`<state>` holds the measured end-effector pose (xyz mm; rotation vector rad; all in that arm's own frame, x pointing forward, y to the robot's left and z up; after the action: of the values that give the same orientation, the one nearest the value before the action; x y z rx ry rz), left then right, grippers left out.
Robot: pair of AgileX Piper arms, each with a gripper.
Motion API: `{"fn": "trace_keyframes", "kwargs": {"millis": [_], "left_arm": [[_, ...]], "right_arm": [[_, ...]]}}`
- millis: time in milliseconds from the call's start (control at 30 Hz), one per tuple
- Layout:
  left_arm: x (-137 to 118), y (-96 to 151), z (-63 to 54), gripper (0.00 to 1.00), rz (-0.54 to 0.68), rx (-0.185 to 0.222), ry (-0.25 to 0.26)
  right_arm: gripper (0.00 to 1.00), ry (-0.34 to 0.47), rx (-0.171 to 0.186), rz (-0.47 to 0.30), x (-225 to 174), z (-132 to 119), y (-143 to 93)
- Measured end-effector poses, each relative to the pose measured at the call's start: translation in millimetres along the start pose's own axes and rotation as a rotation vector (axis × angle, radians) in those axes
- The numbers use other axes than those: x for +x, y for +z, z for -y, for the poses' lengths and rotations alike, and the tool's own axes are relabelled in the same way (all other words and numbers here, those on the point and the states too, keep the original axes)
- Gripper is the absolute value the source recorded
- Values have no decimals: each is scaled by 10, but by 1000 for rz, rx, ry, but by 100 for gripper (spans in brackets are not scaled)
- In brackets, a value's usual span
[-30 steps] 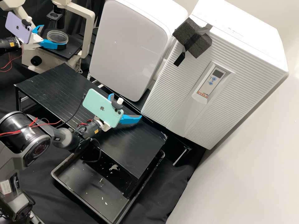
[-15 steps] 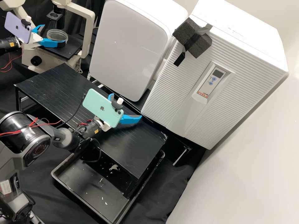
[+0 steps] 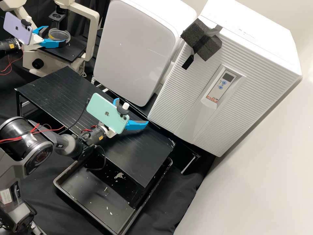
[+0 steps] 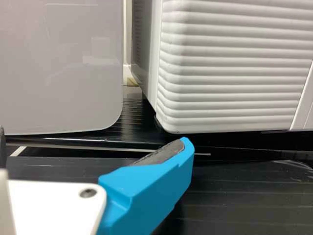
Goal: Place the petri dish on the bench
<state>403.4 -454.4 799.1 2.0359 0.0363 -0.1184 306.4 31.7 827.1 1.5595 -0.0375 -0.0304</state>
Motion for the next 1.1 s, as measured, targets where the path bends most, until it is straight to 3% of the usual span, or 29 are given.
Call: {"fn": "trace_keyframes", "kwargs": {"millis": [867,1100], "left_arm": [[-48,-16,34,0,-2,-12,20],[-209,36,30,0,36,10,0]], "right_arm": [[100,0,0,0,0,0,0],[100,0,0,0,0,0,0]]}}
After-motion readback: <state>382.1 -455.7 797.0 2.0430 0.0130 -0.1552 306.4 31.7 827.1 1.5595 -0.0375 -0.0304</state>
